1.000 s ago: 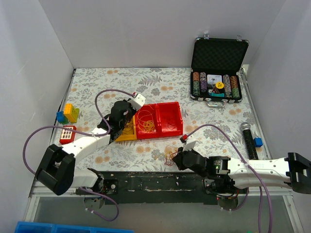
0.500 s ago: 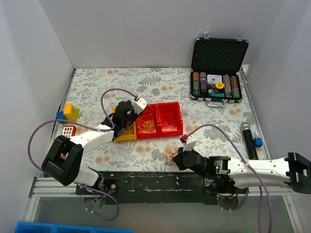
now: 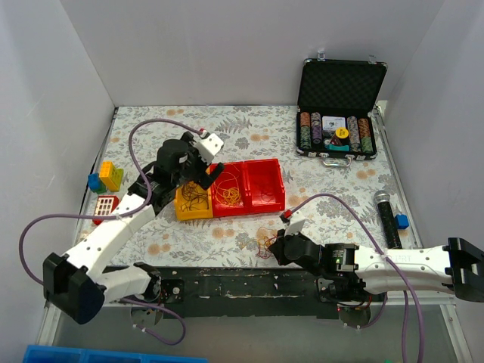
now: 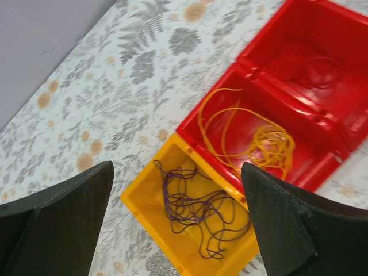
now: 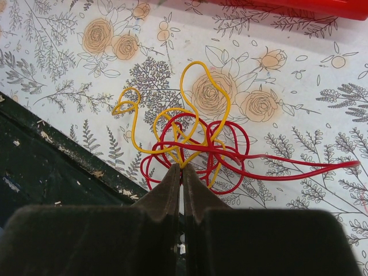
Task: Untangle the cables
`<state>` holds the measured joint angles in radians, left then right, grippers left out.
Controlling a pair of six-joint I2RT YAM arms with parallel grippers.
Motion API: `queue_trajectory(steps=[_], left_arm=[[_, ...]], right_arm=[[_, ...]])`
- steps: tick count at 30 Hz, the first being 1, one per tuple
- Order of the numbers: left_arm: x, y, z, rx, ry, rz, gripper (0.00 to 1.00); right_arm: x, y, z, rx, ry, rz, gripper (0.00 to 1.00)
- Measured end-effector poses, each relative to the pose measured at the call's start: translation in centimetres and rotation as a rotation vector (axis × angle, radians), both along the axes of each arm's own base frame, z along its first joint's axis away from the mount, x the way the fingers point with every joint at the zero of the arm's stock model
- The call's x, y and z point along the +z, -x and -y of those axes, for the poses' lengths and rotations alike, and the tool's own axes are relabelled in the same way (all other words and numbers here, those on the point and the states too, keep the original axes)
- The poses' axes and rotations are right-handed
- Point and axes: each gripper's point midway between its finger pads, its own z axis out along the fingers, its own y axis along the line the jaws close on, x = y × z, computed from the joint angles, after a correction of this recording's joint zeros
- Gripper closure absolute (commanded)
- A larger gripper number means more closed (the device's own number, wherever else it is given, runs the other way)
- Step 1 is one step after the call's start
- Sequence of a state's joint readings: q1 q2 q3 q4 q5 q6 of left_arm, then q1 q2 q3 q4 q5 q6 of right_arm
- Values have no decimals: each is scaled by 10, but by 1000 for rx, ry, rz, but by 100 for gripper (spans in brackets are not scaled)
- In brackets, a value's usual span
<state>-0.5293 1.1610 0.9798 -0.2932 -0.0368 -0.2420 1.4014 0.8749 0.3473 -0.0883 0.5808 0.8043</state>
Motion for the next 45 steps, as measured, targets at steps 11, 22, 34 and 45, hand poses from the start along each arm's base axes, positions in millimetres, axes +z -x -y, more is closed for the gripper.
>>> queue_trajectory(steps=[11,22,34,45], left_arm=[[-47,150,75,-627,59,-203,10],[-143,215,108,-837,-64,-406,12],[-142,206,140,-839,-35,-314,19],[-169,194,149,-821,-100,-288,79]], right_arm=[[0,0,0,4,3,4,82],[-2,3,-2,18,8,-8,68],[30,3,-2,28,-83,13,54],[27,16,-3,65,-97,-56,45]])
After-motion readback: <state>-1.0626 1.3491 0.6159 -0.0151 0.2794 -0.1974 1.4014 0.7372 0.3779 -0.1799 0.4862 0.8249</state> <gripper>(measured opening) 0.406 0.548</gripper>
